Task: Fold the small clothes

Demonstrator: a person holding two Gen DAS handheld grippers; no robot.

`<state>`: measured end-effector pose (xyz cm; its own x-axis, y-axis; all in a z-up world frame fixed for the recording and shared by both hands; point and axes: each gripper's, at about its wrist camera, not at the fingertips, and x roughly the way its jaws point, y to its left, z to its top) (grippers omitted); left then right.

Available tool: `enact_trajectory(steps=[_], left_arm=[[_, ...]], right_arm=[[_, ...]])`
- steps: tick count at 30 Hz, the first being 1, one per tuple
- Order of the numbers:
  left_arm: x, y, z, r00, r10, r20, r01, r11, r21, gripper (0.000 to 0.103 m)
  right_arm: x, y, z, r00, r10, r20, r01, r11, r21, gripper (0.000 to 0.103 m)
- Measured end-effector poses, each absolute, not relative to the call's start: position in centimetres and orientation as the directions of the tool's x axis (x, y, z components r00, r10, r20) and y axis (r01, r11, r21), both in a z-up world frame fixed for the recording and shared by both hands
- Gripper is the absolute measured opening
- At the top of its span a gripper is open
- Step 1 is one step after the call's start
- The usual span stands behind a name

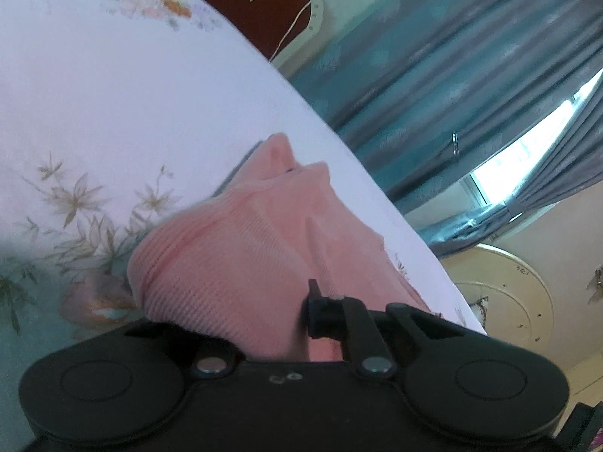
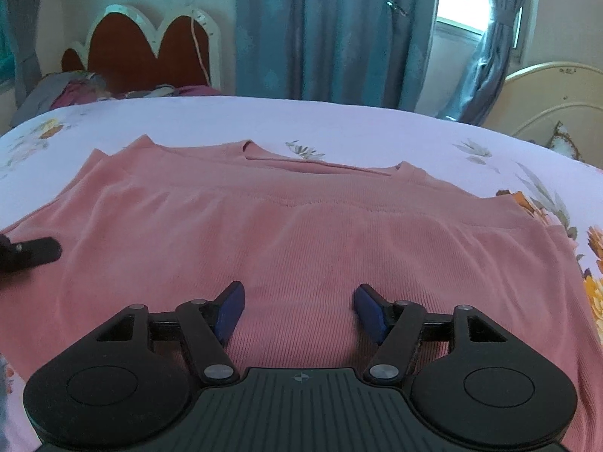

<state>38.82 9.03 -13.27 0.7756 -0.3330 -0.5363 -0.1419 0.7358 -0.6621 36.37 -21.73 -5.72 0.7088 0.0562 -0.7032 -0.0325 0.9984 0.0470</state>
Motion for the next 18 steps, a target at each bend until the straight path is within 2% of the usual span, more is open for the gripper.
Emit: enact_trajectory(steps=[3, 7, 13, 16, 18], left_arm=[[38.5, 7.1, -11.1, 0.805, -0.294, -0.516, -0.094, 0.795, -0.599, 0.01], [38.4, 3.1, -6.9, 0.834, -0.304, -0.46, 0.049, 0.871, -0.488, 0.01], [38.3, -7.7, -2.8, 0.779, -0.469, -0.415, 0.344, 0.874, -0.343, 0.01], [36.5, -14.0, -2.7, 0.707, -0.574, -0.413, 0.492, 0.819, -0.295, 0.01], [35.2, -17.9, -3.8, 0.645, -0.624, -0.442, 0.574, 0.777, -0.26, 0.01]], right_arm=[[35.9, -23.0, -4.9, 0.724, 0.108, -0.681, -0.038, 0.992, 0.116, 0.065], [34.4, -26.4, -3.1, 0.752, 0.16, -0.639, -0.013, 0.974, 0.228, 0.066], [30.8, -34.1, -1.1, 0.783, 0.137, -0.607, 0.062, 0.953, 0.296, 0.066], [28.3, -38.8, -0.9, 0.797, 0.079, -0.598, 0.129, 0.946, 0.298, 0.066], [26.9, -41.7, -1.0, 0.794, 0.042, -0.606, 0.173, 0.941, 0.292, 0.066]])
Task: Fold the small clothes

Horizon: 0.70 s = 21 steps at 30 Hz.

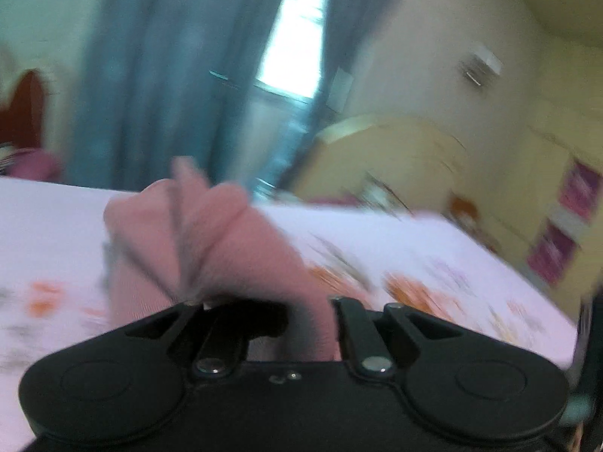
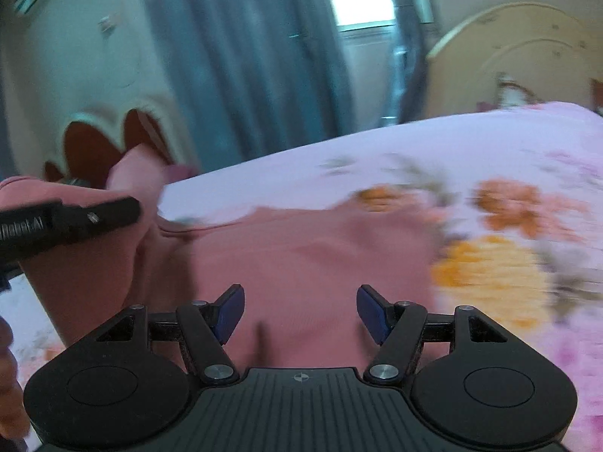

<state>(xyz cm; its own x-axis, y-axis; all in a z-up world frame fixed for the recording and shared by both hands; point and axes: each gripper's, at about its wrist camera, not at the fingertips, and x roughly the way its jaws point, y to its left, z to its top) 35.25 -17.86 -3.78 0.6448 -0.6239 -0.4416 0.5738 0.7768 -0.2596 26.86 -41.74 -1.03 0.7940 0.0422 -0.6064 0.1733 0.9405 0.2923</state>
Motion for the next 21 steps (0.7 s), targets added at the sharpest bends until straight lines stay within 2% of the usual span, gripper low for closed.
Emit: enact_trajectory(steps=[5, 8, 10, 14, 16, 18, 21], left_arm=[[31.5, -24.6, -9.7, 0.515, -0.592, -0.62, 0.697, 0.71, -0.099, 0.014], [28.6, -24.3, -10.2, 0.536, -0.584, -0.61, 0.736, 0.677, -0.001, 0.023], [27.8, -24.1, -9.8, 0.52, -0.583, -0.624, 0.744, 0.668, -0.005, 0.027], [27.1, -22.1, -8.7, 0.548, -0.567, -0.615, 0.702, 0.711, -0.03, 0.05], [27.6, -20.6, -8.1, 0.561, -0.558, -0.611, 0.677, 0.734, -0.048, 0.05], [28.0, -19.2, -7.6, 0.575, -0.546, -0.609, 0.652, 0.756, -0.06, 0.05], [28.4, -17.1, -6.8, 0.623, -0.501, -0.601, 0.59, 0.805, -0.058, 0.05]], right_arm=[[24.5, -47.3, -1.7, 0.781, 0.003, -0.625, 0.251, 0.915, 0.317, 0.066], [24.2, -48.3, -1.6, 0.795, 0.043, -0.605, 0.227, 0.904, 0.363, 0.066], [24.6, -48.4, -1.5, 0.804, 0.099, -0.587, 0.188, 0.894, 0.408, 0.066], [27.0, -47.4, -2.1, 0.778, 0.254, -0.575, 0.09, 0.86, 0.502, 0.065], [28.1, -46.8, -2.8, 0.75, 0.291, -0.594, 0.072, 0.857, 0.51, 0.066], [28.7, -46.6, -3.0, 0.746, 0.263, -0.611, 0.086, 0.872, 0.481, 0.066], [28.6, -45.9, -1.5, 0.77, 0.278, -0.574, 0.027, 0.885, 0.465, 0.066]])
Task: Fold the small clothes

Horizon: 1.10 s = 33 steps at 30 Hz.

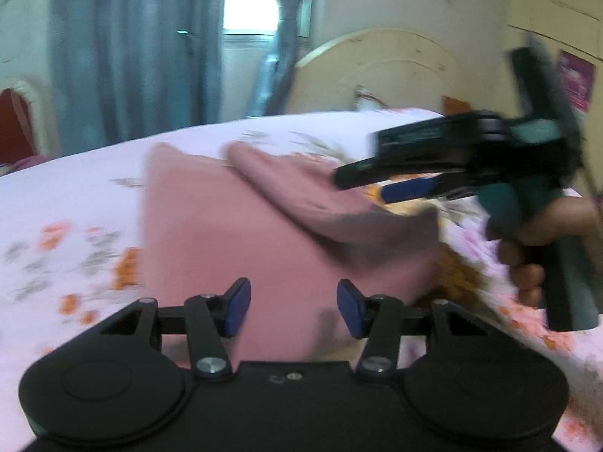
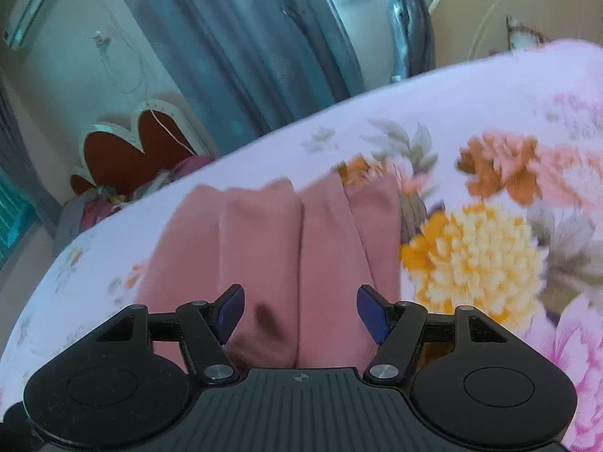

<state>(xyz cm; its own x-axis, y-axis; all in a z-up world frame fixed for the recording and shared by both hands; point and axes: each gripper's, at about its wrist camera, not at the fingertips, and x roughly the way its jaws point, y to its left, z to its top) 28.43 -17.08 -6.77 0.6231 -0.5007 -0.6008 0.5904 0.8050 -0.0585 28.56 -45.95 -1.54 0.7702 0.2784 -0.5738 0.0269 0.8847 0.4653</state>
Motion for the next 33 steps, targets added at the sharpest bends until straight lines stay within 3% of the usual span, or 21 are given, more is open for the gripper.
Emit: enact_trajectory(steps=[4, 8, 10, 16, 25, 26, 27, 28, 29, 33], left_arm=[[29.9, -14.5, -6.2, 0.673, -0.44, -0.594, 0.493, 0.866, -0.083, 0.05], [30.8, -13.4, -5.8, 0.688, -0.416, -0.595, 0.449, 0.888, -0.102, 0.05], [31.4, -13.5, -5.8, 0.694, -0.405, -0.596, 0.437, 0.894, -0.098, 0.05], [33.5, -13.6, -6.2, 0.688, -0.412, -0.598, 0.418, 0.898, -0.138, 0.05], [35.9, -14.0, -6.0, 0.697, -0.409, -0.59, 0.398, 0.904, -0.156, 0.053], [35.9, -14.0, -6.0, 0.698, -0.408, -0.588, 0.398, 0.904, -0.154, 0.053], [36.1, -14.0, -6.1, 0.699, -0.406, -0.588, 0.397, 0.905, -0.153, 0.054], [36.3, -14.0, -6.1, 0.698, -0.407, -0.589, 0.398, 0.905, -0.153, 0.054], [36.4, -14.0, -6.2, 0.698, -0.406, -0.59, 0.398, 0.905, -0.152, 0.054], [37.2, -13.9, -6.4, 0.701, -0.398, -0.592, 0.389, 0.909, -0.151, 0.055]], right_arm=[[29.7, -42.5, -0.8, 0.742, 0.316, -0.591, -0.087, 0.92, 0.382, 0.066], [31.0, -39.8, -2.5, 0.723, 0.214, -0.657, -0.089, 0.972, 0.218, 0.065], [31.1, -40.8, -3.0, 0.744, 0.118, -0.657, -0.004, 0.985, 0.171, 0.065], [30.9, -45.6, -3.8, 0.746, 0.04, -0.665, 0.134, 0.969, 0.209, 0.065], [33.1, -46.1, -4.3, 0.735, 0.157, -0.659, 0.078, 0.947, 0.313, 0.065], [33.4, -46.2, -4.4, 0.736, 0.167, -0.657, 0.077, 0.942, 0.325, 0.064], [33.7, -46.3, -4.5, 0.732, 0.177, -0.658, 0.074, 0.939, 0.335, 0.055], [34.1, -46.4, -4.6, 0.723, 0.185, -0.665, 0.074, 0.937, 0.342, 0.027], [34.3, -46.5, -4.7, 0.716, 0.194, -0.671, 0.076, 0.934, 0.35, 0.019], [35.1, -47.1, -5.0, 0.703, 0.186, -0.687, 0.091, 0.934, 0.346, 0.02]])
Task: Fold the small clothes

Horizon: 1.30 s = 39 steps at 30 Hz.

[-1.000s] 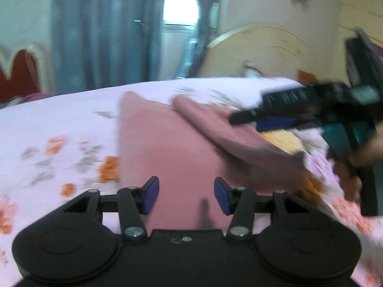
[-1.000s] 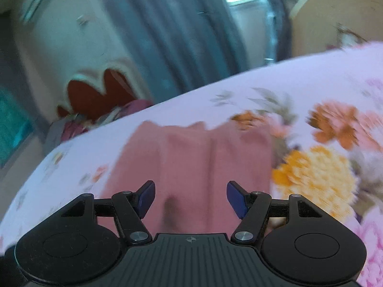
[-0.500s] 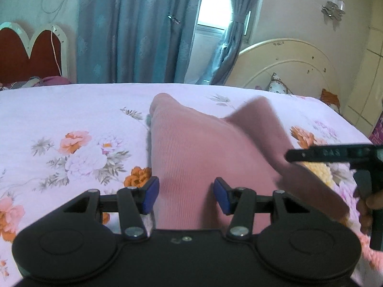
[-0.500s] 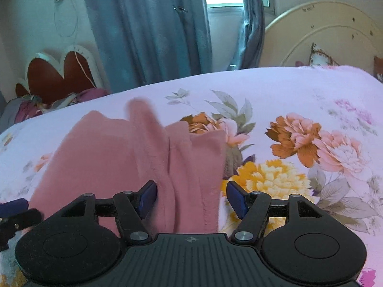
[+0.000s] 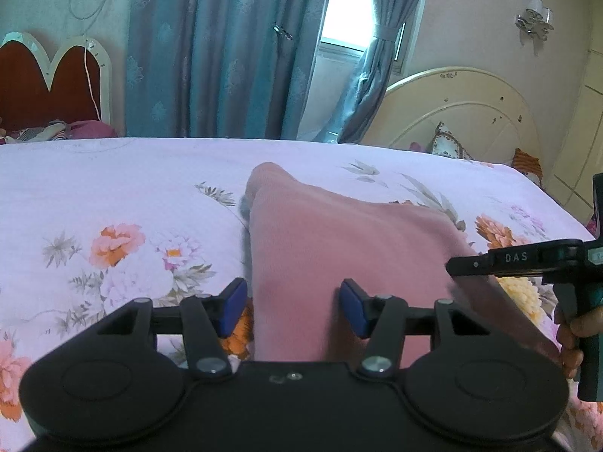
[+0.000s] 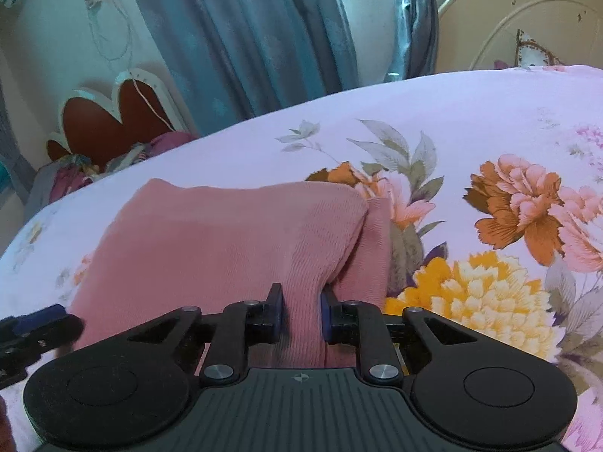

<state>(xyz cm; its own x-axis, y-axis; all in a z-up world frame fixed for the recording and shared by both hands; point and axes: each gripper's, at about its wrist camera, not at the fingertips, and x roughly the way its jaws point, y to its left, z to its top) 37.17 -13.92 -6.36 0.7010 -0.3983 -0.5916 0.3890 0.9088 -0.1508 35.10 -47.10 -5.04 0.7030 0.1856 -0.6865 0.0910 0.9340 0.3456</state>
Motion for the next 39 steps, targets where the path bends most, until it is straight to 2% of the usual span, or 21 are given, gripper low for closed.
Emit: enact_trajectory(steps=[1, 2, 3, 6, 7, 8, 11, 14, 16, 19, 21, 23, 29, 37, 39], left_arm=[[37.3, -13.9, -6.4, 0.702, -0.396, -0.592, 0.386, 0.91, -0.151, 0.055], [37.5, -14.0, -6.3, 0.702, -0.396, -0.592, 0.384, 0.91, -0.154, 0.055], [37.6, -14.0, -6.4, 0.7, -0.397, -0.593, 0.384, 0.91, -0.157, 0.055], [38.1, -14.3, -6.4, 0.699, -0.398, -0.594, 0.385, 0.91, -0.157, 0.055], [38.3, -14.4, -6.5, 0.697, -0.398, -0.597, 0.384, 0.91, -0.159, 0.055], [38.5, -14.5, -6.6, 0.694, -0.399, -0.599, 0.383, 0.909, -0.162, 0.055], [38.9, -15.0, -6.7, 0.69, -0.403, -0.601, 0.383, 0.908, -0.169, 0.055], [39.2, -15.4, -6.4, 0.69, -0.415, -0.593, 0.392, 0.903, -0.176, 0.055], [39.4, -15.7, -6.3, 0.689, -0.425, -0.587, 0.397, 0.899, -0.185, 0.055], [40.2, -16.3, -7.2, 0.674, -0.409, -0.615, 0.387, 0.905, -0.178, 0.061], [40.7, -16.3, -7.7, 0.661, -0.407, -0.63, 0.376, 0.907, -0.191, 0.062], [41.1, -16.0, -7.4, 0.655, -0.417, -0.63, 0.37, 0.904, -0.214, 0.062], [44.7, -16.9, -6.4, 0.658, -0.418, -0.627, 0.351, 0.906, -0.236, 0.06], [48.6, -17.4, -9.6, 0.635, -0.391, -0.666, 0.245, 0.92, -0.306, 0.066], [48.7, -17.6, -10.1, 0.638, -0.384, -0.668, 0.243, 0.923, -0.299, 0.07]], right_arm=[[35.2, -47.2, -5.0, 0.704, 0.185, -0.685, 0.097, 0.931, 0.351, 0.029], [35.2, -47.2, -4.9, 0.708, 0.183, -0.682, 0.097, 0.932, 0.35, 0.043], [35.2, -47.1, -4.9, 0.705, 0.183, -0.685, 0.091, 0.935, 0.344, 0.046], [35.6, -47.1, -5.2, 0.7, 0.193, -0.688, 0.095, 0.929, 0.357, 0.045], [35.6, -47.1, -5.3, 0.703, 0.198, -0.683, 0.094, 0.926, 0.366, 0.025], [35.6, -47.1, -5.2, 0.706, 0.202, -0.678, 0.093, 0.923, 0.373, 0.015], [35.4, -47.2, -4.9, 0.729, 0.196, -0.656, 0.089, 0.923, 0.375, 0.011], [34.1, -48.0, -3.5, 0.788, 0.157, -0.596, 0.1, 0.921, 0.375, 0.009], [33.8, -48.5, -3.2, 0.796, 0.127, -0.592, 0.111, 0.93, 0.35, 0.009], [35.5, -49.1, -5.9, 0.709, 0.174, -0.684, 0.125, 0.923, 0.363, 0.009], [35.5, -49.5, -5.7, 0.722, 0.178, -0.668, 0.129, 0.915, 0.383, 0.012], [35.1, -49.7, -4.7, 0.749, 0.173, -0.639, 0.124, 0.911, 0.393, 0.019], [37.0, -50.7, -4.2, 0.754, 0.149, -0.64, 0.155, 0.906, 0.393, 0.021], [39.7, -49.3, -6.4, 0.734, 0.006, -0.679, 0.149, 0.974, 0.17, 0.021], [39.9, -50.1, -7.4, 0.734, 0.006, -0.68, 0.166, 0.968, 0.187, 0.021]])
